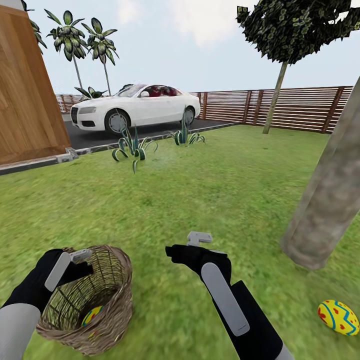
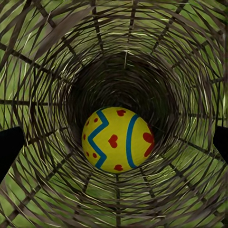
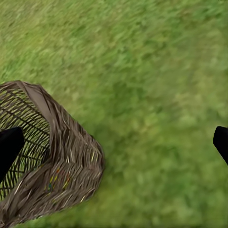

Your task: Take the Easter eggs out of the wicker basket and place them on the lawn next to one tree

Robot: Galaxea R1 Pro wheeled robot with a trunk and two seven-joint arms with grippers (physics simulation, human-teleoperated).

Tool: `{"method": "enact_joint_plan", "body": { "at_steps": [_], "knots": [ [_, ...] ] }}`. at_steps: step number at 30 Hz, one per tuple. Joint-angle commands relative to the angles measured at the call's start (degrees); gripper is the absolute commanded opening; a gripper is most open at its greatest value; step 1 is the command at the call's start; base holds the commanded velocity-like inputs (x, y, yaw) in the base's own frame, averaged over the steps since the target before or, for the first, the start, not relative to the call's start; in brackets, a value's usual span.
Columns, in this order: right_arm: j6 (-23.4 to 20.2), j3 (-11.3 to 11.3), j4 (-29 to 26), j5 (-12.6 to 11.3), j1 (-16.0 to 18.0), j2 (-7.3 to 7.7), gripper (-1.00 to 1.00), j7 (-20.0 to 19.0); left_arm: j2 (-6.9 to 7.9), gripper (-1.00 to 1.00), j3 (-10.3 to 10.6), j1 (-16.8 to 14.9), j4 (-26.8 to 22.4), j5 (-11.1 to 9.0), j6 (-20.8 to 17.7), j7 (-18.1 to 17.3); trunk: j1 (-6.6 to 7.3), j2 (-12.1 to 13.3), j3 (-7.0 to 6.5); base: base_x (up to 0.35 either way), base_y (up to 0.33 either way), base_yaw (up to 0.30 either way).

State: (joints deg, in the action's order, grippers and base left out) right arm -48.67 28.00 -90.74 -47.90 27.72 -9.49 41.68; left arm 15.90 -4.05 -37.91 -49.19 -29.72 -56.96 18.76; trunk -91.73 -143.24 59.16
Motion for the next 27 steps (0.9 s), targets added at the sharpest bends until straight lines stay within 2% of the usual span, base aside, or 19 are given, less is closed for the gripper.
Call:
{"method": "enact_joint_plan", "body": {
  "at_steps": [1, 27],
  "knots": [
    [-0.1, 0.0, -0.1, -0.5, 0.1, 0.00, 1.00, 0.6, 0.00, 1.00, 0.0, 0.0, -0.1, -0.6, -0.2, 0.5, 0.01, 0.0, 0.06, 0.027, 0.000, 0.000],
    [-0.1, 0.0, -0.1, -0.4, 0.1, 0.00, 1.00, 0.6, 0.03, 1.00, 0.0, 0.0, -0.3, -0.6, -0.1, 0.6, 0.01, 0.0, 0.06, 0.093, 0.045, 0.000]
  ]
}}
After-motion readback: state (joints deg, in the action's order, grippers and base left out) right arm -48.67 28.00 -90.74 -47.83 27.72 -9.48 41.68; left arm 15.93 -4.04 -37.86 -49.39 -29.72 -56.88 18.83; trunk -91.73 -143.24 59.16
